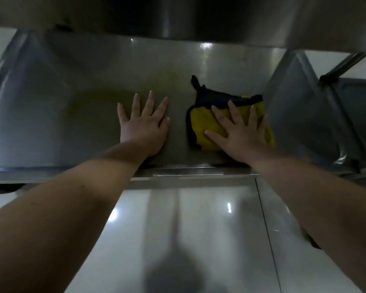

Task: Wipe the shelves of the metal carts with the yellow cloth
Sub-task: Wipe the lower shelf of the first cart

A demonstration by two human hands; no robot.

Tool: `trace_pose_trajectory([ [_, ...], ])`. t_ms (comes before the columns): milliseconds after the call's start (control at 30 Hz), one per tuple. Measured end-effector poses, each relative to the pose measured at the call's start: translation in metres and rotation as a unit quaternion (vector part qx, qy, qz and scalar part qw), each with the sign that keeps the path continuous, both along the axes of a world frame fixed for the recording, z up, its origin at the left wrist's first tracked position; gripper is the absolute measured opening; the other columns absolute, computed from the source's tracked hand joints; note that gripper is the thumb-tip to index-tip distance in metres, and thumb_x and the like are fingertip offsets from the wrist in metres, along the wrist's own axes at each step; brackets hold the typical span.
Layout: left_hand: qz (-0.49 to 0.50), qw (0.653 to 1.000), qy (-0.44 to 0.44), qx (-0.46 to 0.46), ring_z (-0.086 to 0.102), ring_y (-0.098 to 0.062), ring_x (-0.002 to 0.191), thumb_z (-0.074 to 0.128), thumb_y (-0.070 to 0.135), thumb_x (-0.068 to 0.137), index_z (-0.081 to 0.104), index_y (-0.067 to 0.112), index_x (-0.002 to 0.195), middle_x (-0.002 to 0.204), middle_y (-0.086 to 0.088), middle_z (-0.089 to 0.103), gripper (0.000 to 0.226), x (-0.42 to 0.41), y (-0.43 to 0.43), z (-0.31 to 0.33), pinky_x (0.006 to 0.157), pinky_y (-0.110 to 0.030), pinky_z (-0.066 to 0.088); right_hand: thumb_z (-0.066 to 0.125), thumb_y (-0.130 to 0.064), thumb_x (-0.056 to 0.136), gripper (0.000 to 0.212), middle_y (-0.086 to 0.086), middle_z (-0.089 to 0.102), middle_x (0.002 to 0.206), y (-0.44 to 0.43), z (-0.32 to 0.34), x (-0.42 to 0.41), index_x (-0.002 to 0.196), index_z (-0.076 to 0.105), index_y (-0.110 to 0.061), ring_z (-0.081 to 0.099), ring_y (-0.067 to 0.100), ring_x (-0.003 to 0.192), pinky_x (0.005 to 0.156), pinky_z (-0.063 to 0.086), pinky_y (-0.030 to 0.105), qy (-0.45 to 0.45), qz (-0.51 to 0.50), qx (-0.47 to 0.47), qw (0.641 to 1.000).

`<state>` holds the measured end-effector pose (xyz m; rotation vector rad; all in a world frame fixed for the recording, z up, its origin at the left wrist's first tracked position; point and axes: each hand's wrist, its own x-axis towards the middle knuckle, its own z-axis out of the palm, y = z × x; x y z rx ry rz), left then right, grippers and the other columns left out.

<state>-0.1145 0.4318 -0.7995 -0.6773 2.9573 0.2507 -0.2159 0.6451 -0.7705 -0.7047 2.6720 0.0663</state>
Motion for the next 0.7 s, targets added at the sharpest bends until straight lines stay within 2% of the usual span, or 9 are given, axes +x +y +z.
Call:
trace_pose_trajectory([
  [100,-0.009,1.000,0.008,0.004,-0.013,-0.028,0.151,0.010,0.050,0.102,-0.004,0.042,0.155,0.165,0.005,-0.011,0.055,0.002,-0.002,-0.001,0.116,-0.063,-0.009,0.002,-0.089,0.067,0.073,-0.019,-0.027,0.158,0.015,-0.001,0.038,0.131,-0.027,-0.069,-0.025,0.038,0.145,0.114,-0.016,0.060,-0.021,0.043,0.025,0.999],
  [200,-0.013,1.000,0.019,0.003,-0.014,-0.029,0.150,0.009,0.050,0.102,-0.005,0.040,0.155,0.165,0.005,-0.011,0.056,0.005,-0.001,-0.006,0.116,-0.063,-0.010,0.003,-0.088,0.066,0.068,-0.022,-0.027,0.157,0.015,-0.003,0.042,0.125,-0.027,-0.073,-0.026,0.036,0.145,0.115,-0.016,0.058,-0.026,0.053,0.019,0.998],
  [400,-0.012,0.999,0.029,0.006,-0.015,-0.029,0.150,0.010,0.051,0.102,-0.005,0.035,0.156,0.165,0.004,-0.012,0.058,0.001,-0.005,-0.007,0.116,-0.062,-0.010,0.016,-0.083,0.084,0.067,-0.013,-0.023,0.161,-0.046,-0.008,-0.027,0.142,-0.012,-0.065,-0.018,0.044,0.146,0.114,-0.014,0.062,0.017,0.045,-0.002,0.999],
  [600,-0.008,0.999,0.031,0.000,-0.013,-0.027,0.151,0.009,0.052,0.101,-0.004,0.036,0.156,0.165,0.006,-0.009,0.059,0.003,-0.004,-0.009,0.116,-0.062,-0.009,0.015,-0.083,0.085,0.072,-0.008,-0.022,0.162,-0.119,-0.008,-0.070,0.147,-0.011,-0.058,-0.019,0.045,0.145,0.112,-0.013,0.067,0.009,-0.041,-0.019,0.999],
  [700,-0.001,0.999,0.037,0.001,-0.012,-0.025,0.151,0.011,0.051,0.102,-0.004,0.030,0.157,0.165,0.007,-0.008,0.061,0.004,-0.005,-0.010,0.117,-0.060,-0.009,0.015,-0.084,0.085,0.074,-0.007,-0.018,0.163,-0.122,-0.009,-0.067,0.149,-0.009,-0.056,-0.017,0.046,0.145,0.111,-0.013,0.068,0.013,-0.042,-0.029,0.999],
])
